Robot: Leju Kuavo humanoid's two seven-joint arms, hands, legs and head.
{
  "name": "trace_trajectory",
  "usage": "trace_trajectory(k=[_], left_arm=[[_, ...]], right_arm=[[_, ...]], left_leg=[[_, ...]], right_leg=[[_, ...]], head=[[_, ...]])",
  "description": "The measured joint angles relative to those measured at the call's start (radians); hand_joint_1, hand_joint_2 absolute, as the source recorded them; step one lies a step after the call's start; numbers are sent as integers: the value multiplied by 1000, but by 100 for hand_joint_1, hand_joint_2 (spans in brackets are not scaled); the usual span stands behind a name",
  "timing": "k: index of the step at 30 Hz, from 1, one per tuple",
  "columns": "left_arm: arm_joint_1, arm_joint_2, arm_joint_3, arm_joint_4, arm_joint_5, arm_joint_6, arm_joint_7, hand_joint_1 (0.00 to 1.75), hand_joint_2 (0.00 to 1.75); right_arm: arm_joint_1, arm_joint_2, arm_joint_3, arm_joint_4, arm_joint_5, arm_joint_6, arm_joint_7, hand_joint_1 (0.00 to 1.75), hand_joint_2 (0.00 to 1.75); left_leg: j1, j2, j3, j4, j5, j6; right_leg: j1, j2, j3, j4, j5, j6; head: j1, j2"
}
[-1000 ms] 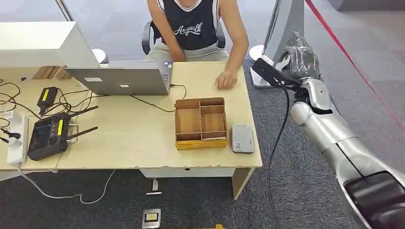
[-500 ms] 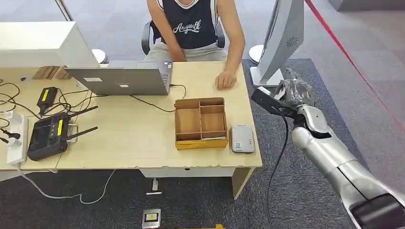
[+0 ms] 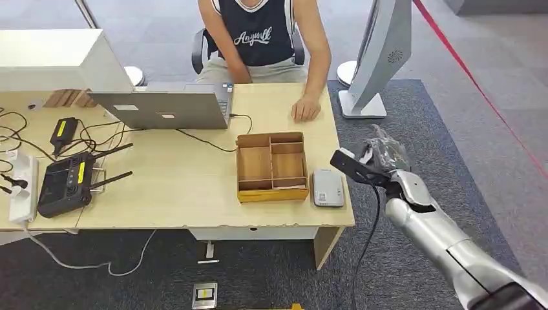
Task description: Pass the card to the sensor for recognition and then transmit it.
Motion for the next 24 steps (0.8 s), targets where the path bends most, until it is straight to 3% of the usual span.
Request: trace_trajectory(k=[16, 24], left_arm=[[0, 2, -2, 0, 23, 0, 9, 0, 0], [0, 3, -5, 0, 26, 0, 10, 0, 0]], right_arm=[[17, 76, 33, 45, 5, -10, -31, 175, 175], [20, 88, 41, 60, 5, -10, -31, 175, 175]], left_leg=[[0, 0, 0, 0, 0, 0], [0, 0, 0, 0, 0, 0]], right_leg=[[0, 0, 0, 0, 0, 0], [0, 0, 0, 0, 0, 0]], head=[[0, 0], [0, 0]])
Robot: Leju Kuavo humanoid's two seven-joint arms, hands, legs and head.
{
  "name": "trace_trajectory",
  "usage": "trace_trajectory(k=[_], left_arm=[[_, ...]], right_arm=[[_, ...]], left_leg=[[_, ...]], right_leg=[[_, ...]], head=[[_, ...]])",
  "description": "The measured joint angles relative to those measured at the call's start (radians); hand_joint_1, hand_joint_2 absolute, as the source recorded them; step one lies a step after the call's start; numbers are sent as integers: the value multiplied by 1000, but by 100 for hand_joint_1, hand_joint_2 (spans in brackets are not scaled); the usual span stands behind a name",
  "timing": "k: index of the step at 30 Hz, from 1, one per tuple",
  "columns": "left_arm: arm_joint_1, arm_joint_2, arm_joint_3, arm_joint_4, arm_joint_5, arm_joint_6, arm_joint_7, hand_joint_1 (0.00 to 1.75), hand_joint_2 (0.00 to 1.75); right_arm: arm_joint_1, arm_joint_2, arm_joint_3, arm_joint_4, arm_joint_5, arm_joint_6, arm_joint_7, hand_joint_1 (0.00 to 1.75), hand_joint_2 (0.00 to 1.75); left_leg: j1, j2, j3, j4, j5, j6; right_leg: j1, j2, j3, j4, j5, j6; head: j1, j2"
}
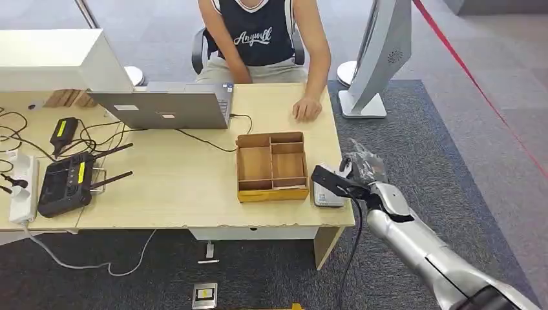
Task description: Pass the card to the sensor for recognition and then transmit it.
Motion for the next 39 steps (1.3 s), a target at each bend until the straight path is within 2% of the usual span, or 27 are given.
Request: trace_trajectory(k=[15, 39], left_arm=[[0, 3, -2, 0, -2, 0, 0, 0, 0], [-1, 3, -44, -1, -6, -6, 21, 0, 0]], right_arm=[[0, 8, 1, 9, 0, 0, -2, 175, 175], [66, 58, 9, 33, 16, 7, -8, 175, 175]], left_leg=[[0, 0, 0, 0, 0, 0], [0, 1, 1, 0, 0, 0]], right_leg=[[0, 0, 0, 0, 0, 0], [0, 1, 0, 0, 0, 0]], head=[[0, 0], [0, 0]])
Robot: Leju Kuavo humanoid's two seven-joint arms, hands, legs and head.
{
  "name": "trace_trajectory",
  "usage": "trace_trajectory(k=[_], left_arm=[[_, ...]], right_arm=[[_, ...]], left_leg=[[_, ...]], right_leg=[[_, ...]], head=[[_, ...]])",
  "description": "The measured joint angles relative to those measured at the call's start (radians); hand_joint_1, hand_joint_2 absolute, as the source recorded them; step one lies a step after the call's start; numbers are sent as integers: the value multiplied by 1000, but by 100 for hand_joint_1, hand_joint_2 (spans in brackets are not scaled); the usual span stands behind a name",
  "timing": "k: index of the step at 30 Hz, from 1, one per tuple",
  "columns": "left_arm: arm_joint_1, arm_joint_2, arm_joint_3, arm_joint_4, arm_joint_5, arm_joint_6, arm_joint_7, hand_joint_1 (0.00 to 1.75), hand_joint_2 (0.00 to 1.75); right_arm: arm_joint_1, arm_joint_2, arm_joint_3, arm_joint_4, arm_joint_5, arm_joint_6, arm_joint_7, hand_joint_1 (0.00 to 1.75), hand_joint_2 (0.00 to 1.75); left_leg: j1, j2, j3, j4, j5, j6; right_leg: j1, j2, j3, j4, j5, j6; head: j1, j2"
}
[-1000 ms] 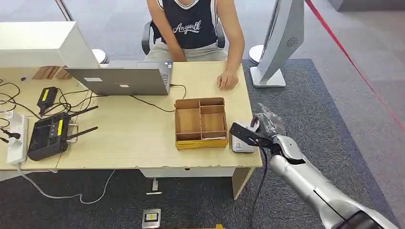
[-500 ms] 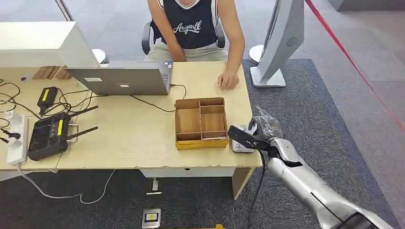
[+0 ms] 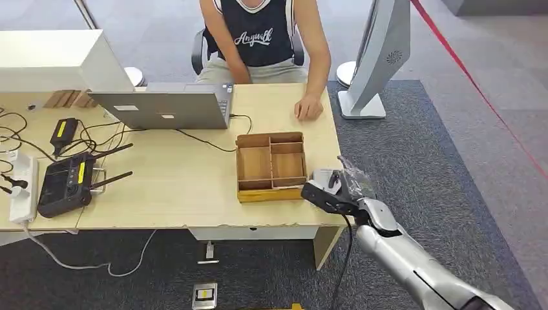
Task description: Pass the card to the sensor for recognition and then transmit it.
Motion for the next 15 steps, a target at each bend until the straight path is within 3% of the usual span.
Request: trace_trajectory(k=[15], left_arm=[[0, 0, -16, -2, 9, 0, 2, 0, 0]], right_arm=[[1, 26, 0, 34, 0, 1, -11, 175, 175]], left_leg=[[0, 1, 3, 0, 0, 0]], right_leg=[[0, 0, 3, 0, 0, 0]], head=[[0, 0]])
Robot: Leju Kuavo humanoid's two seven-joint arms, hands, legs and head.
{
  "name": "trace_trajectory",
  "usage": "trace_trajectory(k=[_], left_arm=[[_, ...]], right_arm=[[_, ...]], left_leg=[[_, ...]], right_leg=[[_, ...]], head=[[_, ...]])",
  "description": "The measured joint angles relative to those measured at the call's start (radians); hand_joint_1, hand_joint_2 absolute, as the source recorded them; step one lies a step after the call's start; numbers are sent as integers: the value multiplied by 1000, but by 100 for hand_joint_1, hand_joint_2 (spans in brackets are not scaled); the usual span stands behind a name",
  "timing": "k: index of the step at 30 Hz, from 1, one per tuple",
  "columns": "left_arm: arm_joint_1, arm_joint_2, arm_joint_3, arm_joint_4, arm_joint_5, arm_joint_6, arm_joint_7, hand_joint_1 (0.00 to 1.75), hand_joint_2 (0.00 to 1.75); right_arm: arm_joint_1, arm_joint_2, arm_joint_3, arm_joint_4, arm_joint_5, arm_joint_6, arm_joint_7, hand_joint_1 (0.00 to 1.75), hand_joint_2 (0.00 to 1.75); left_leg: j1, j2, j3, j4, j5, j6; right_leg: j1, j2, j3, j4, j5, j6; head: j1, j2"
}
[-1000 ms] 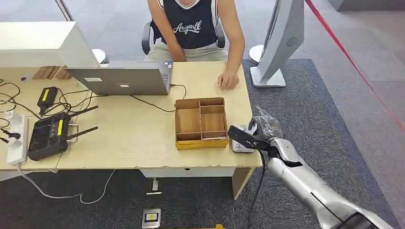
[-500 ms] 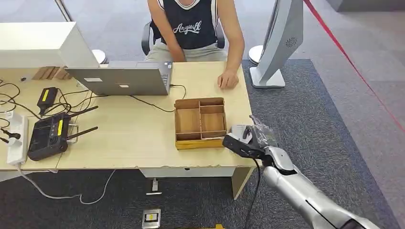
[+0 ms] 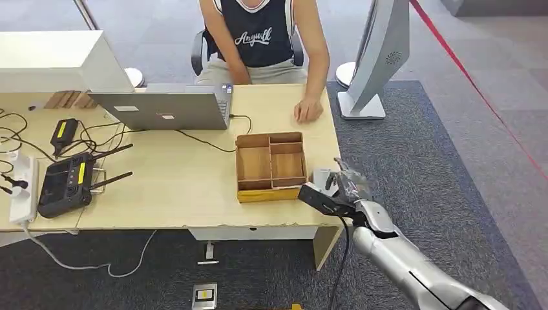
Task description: Pass the card to the sensor for recognition and then transmit it.
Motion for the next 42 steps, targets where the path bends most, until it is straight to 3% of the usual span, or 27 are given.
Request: trace_trajectory(k=[10, 13, 20, 37, 42], left_arm=[[0, 0, -10, -6, 13, 0, 6, 0, 0], [0, 0, -13, -6, 19, 2, 6, 0, 0], [1, 3, -35, -6, 39, 3, 2, 0, 0], [0, 3, -58, -6, 42, 4, 1, 0, 0], [1, 5, -64, -6, 55, 6, -6, 0, 0]], right_arm=[[2, 6, 0, 14, 2, -5, -6, 175, 175], [-7, 4, -3, 15, 6, -37, -5, 175, 175], [-50, -35, -37, -17, 12, -11, 21, 175, 175], [-50, -49, -56, -42, 18, -24, 23, 175, 175], [-105, -78, -79, -72, 14, -29, 35, 175, 175]], left_leg=[[0, 0, 1, 0, 0, 0], [0, 0, 0, 0, 0, 0], [0, -1, 0, 0, 0, 0], [0, -1, -2, 0, 0, 0], [0, -1, -3, 0, 0, 0]], right_leg=[[0, 0, 1, 0, 0, 0], [0, 0, 1, 0, 0, 0], [0, 0, 1, 0, 1, 0], [0, 0, -1, 0, 0, 0], [0, 0, -2, 0, 0, 0]], head=[[0, 0], [0, 0], [0, 0], [0, 0], [0, 0]])
